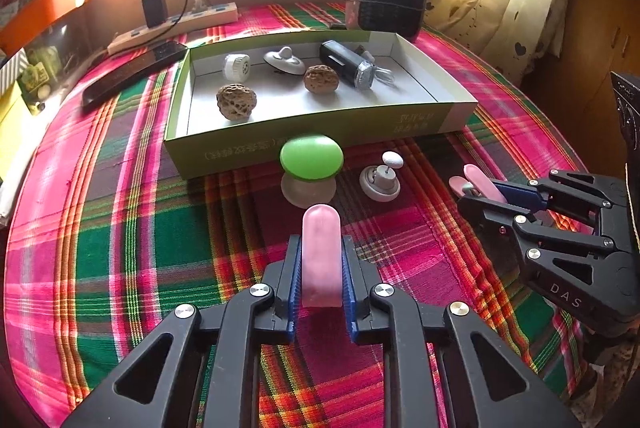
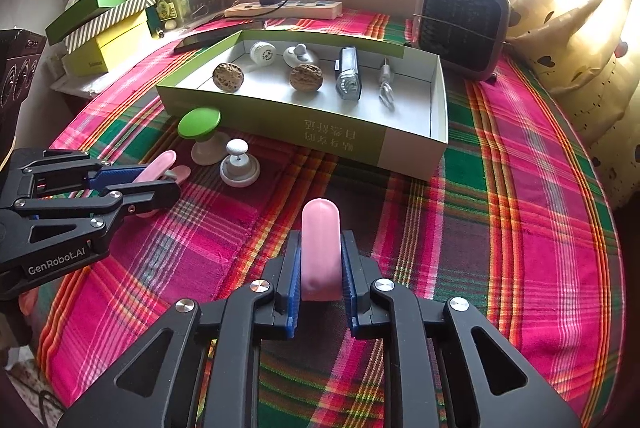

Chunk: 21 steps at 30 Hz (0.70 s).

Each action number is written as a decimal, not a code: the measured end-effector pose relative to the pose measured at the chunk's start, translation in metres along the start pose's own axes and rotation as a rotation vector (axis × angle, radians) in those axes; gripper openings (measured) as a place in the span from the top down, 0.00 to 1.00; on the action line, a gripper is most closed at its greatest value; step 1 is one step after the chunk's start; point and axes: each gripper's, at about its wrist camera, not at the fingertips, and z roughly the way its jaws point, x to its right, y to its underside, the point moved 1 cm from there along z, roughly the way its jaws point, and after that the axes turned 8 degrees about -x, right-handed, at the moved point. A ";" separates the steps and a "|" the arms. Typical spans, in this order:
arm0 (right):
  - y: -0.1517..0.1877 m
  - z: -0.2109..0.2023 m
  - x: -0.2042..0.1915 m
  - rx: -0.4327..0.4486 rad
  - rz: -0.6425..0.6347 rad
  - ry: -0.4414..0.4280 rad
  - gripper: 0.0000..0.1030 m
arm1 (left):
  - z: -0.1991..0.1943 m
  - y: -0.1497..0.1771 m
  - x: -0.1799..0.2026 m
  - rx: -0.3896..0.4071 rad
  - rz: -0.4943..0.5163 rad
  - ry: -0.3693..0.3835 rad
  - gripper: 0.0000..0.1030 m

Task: Organize objects
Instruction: 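Lift pink case with left gripper while right gripper lifts its pink case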

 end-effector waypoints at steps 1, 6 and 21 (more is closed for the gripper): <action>0.000 0.000 0.000 0.000 0.001 0.000 0.82 | 0.000 0.000 0.000 0.001 -0.001 0.000 0.85; 0.000 0.000 0.000 0.000 0.002 0.000 0.82 | 0.000 0.001 0.001 0.005 0.002 -0.005 0.85; 0.000 0.000 0.000 0.000 0.003 0.002 0.82 | -0.001 0.002 0.000 0.006 0.002 -0.004 0.85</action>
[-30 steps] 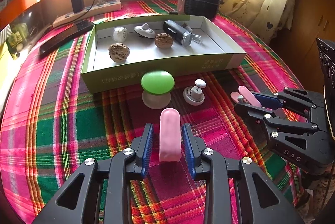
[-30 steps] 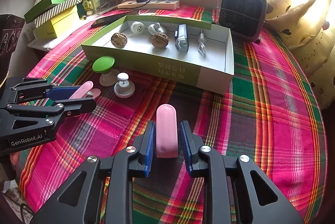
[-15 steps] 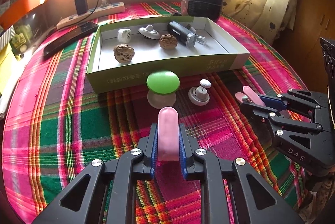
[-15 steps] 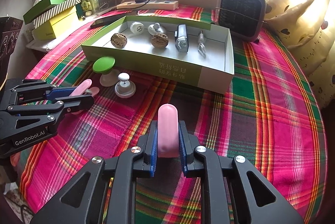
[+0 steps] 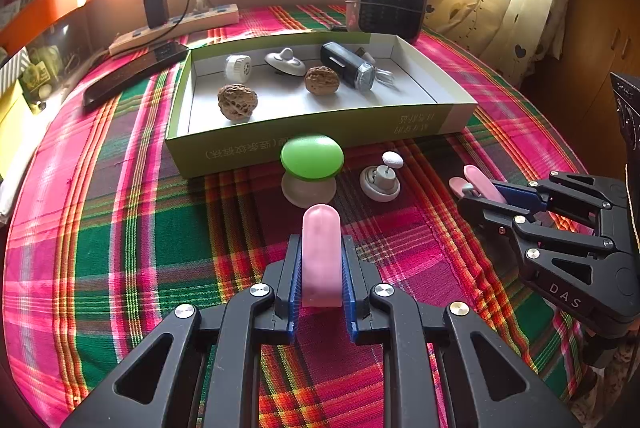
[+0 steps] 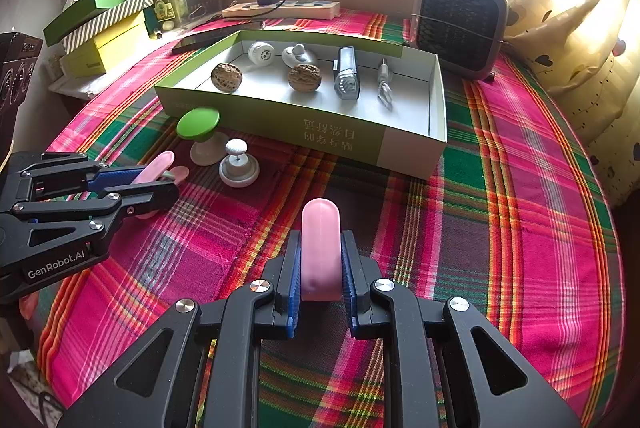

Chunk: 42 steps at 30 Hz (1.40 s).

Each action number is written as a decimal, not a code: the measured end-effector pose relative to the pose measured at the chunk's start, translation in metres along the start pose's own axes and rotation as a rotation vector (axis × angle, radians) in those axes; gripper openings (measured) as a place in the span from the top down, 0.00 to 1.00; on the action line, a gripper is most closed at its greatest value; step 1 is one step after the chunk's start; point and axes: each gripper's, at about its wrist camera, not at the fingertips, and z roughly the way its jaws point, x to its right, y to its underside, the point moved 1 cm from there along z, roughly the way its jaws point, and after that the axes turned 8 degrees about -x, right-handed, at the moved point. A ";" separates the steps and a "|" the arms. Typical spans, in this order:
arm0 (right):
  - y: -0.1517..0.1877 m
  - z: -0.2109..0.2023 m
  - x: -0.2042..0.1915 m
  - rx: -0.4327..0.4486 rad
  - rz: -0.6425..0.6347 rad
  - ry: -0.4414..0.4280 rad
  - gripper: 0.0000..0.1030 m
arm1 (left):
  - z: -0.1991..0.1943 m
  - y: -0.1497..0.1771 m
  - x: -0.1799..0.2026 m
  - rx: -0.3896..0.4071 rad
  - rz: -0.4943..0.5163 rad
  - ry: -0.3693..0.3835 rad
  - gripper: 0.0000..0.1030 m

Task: Organize objects
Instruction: 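Lift pink case with left gripper while right gripper lifts its pink case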

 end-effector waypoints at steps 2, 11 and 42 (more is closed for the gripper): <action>0.000 0.000 0.000 0.000 0.001 0.000 0.82 | 0.000 0.000 0.000 0.001 -0.001 0.001 0.85; 0.000 0.001 0.003 0.000 0.016 -0.007 0.82 | -0.001 0.001 -0.001 -0.004 -0.002 0.004 0.85; -0.017 -0.021 -0.005 0.064 0.029 -0.052 0.82 | -0.024 -0.012 0.002 0.048 -0.002 0.033 0.85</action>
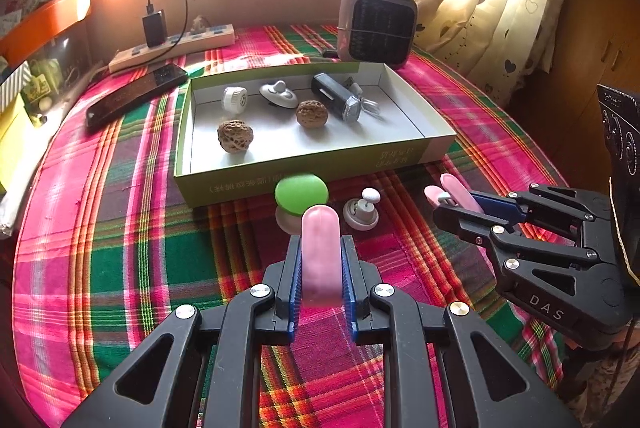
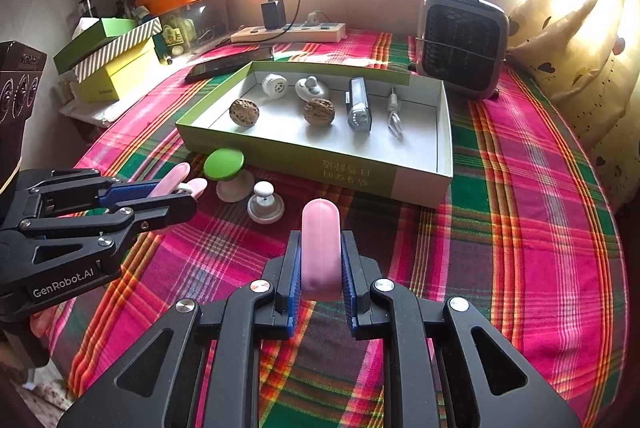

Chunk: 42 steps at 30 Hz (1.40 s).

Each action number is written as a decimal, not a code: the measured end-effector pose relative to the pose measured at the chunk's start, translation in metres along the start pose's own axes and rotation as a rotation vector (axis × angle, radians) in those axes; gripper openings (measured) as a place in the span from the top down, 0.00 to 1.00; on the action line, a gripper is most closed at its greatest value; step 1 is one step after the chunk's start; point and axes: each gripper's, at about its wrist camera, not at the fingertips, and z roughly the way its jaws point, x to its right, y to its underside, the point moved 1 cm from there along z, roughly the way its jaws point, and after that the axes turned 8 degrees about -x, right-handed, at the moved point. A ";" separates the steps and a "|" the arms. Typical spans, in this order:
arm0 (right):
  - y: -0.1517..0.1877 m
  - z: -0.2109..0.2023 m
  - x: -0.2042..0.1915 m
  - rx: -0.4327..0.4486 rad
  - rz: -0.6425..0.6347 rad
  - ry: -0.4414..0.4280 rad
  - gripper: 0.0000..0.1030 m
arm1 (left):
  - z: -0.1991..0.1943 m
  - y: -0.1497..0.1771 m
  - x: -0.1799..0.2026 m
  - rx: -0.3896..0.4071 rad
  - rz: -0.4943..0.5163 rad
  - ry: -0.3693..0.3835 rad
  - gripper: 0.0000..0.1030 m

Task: Organize objects
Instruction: 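Lift pink case with left gripper while right gripper lifts its pink case, then carry pink case with left gripper while right gripper carries its pink case into box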

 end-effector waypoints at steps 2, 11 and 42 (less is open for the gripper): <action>-0.004 -0.002 0.000 0.011 0.002 0.001 0.82 | -0.002 -0.003 0.000 0.006 -0.001 0.003 0.85; -0.020 -0.005 0.003 0.032 0.008 -0.008 0.82 | -0.004 -0.013 -0.004 0.023 -0.006 0.000 0.85; -0.090 0.057 -0.001 -0.061 -0.072 -0.099 0.82 | 0.021 -0.082 -0.061 0.031 -0.079 -0.030 0.85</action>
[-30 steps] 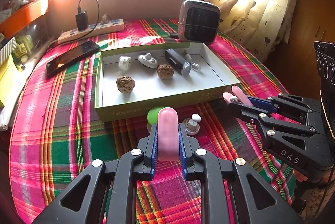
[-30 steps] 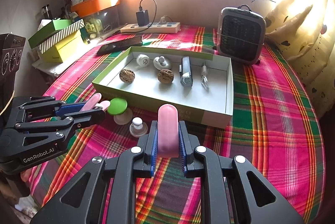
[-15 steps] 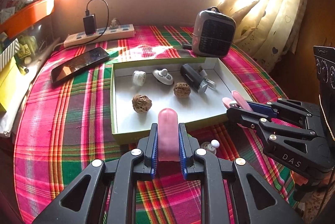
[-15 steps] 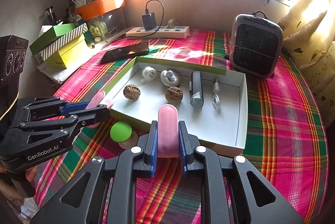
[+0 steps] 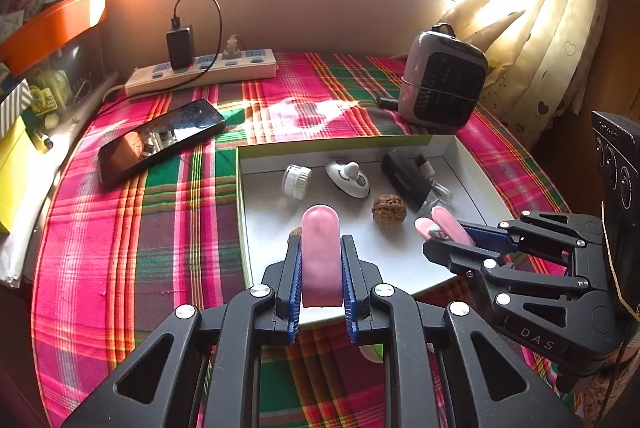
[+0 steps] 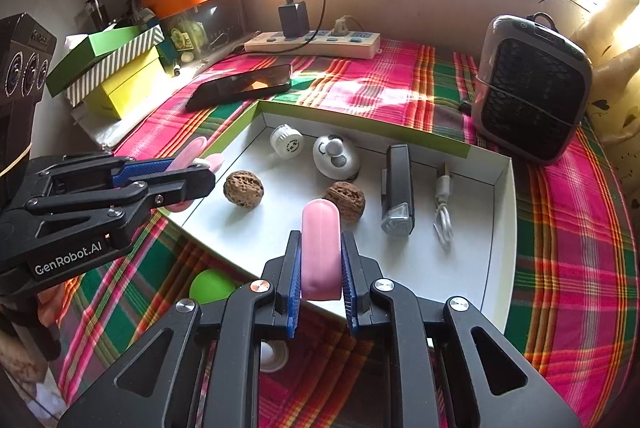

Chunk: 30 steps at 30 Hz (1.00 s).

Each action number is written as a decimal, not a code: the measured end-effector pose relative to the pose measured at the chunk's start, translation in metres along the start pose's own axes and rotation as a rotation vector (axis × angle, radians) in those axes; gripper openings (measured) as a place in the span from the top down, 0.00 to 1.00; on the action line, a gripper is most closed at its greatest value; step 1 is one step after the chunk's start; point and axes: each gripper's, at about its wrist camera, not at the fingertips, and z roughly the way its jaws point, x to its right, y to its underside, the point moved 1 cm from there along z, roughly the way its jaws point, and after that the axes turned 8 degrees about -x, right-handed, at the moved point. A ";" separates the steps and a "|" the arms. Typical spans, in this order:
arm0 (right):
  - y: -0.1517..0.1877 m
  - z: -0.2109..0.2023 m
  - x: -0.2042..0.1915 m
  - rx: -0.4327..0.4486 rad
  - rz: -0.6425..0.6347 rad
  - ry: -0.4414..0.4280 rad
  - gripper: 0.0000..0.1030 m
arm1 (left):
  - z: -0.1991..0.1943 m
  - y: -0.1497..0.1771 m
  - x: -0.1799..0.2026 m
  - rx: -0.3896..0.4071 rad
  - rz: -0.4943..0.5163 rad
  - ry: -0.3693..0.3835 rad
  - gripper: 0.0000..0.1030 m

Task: Organize objects
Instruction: 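Carry pink case with left gripper while right gripper carries its pink case into box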

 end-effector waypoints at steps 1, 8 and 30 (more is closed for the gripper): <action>-0.001 0.003 -0.001 -0.009 -0.007 -0.003 0.82 | 0.002 -0.002 -0.001 -0.001 0.005 0.000 0.85; -0.010 0.019 -0.005 -0.040 -0.035 -0.008 0.82 | 0.019 -0.017 -0.006 -0.022 -0.003 0.005 0.85; -0.021 0.044 -0.012 -0.067 -0.073 0.016 0.82 | 0.058 -0.030 -0.017 -0.094 -0.021 -0.011 0.84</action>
